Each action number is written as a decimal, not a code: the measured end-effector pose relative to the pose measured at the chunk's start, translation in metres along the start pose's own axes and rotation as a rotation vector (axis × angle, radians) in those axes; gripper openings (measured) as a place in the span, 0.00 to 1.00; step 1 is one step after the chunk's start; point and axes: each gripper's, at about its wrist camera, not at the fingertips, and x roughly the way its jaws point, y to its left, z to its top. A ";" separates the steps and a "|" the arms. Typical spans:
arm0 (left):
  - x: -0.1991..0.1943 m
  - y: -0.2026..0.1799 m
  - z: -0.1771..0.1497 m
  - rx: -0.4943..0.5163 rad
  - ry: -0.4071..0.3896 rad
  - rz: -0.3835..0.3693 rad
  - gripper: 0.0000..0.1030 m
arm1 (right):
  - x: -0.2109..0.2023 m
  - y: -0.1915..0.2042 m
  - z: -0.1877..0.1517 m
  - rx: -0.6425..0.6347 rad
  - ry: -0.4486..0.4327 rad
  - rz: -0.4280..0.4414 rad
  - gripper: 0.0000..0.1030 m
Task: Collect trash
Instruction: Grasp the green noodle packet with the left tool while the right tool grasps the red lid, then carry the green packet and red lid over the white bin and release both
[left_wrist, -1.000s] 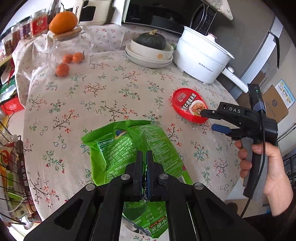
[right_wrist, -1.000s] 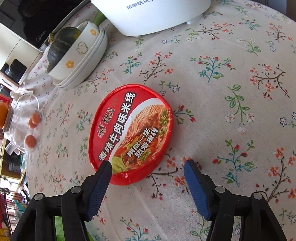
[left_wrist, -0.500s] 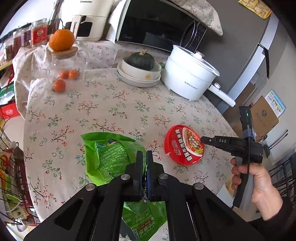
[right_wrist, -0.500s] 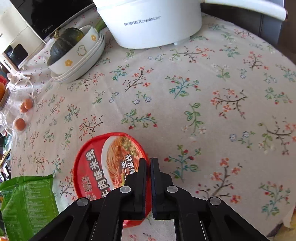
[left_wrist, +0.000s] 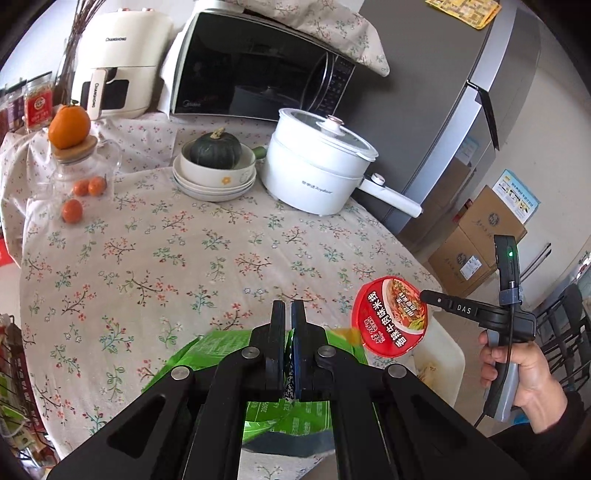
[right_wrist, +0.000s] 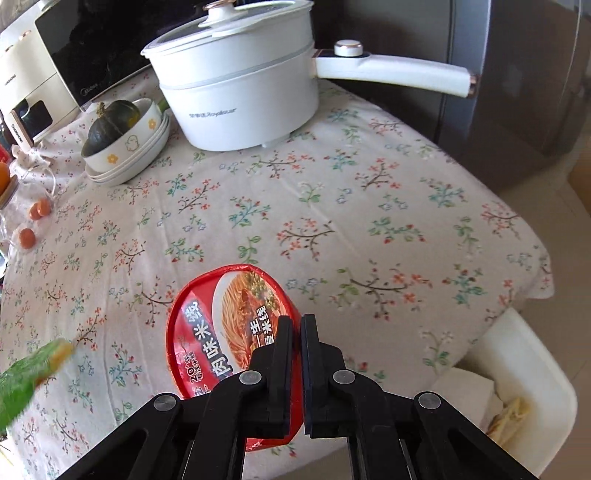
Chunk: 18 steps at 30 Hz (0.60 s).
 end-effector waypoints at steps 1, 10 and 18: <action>0.002 -0.007 0.001 0.008 0.001 -0.009 0.03 | -0.005 -0.007 -0.001 0.003 -0.006 -0.006 0.02; 0.019 -0.083 0.011 0.101 0.000 -0.110 0.03 | -0.034 -0.074 -0.018 0.050 -0.030 -0.039 0.02; 0.038 -0.153 0.009 0.167 0.022 -0.214 0.03 | -0.057 -0.140 -0.034 0.109 -0.015 -0.078 0.02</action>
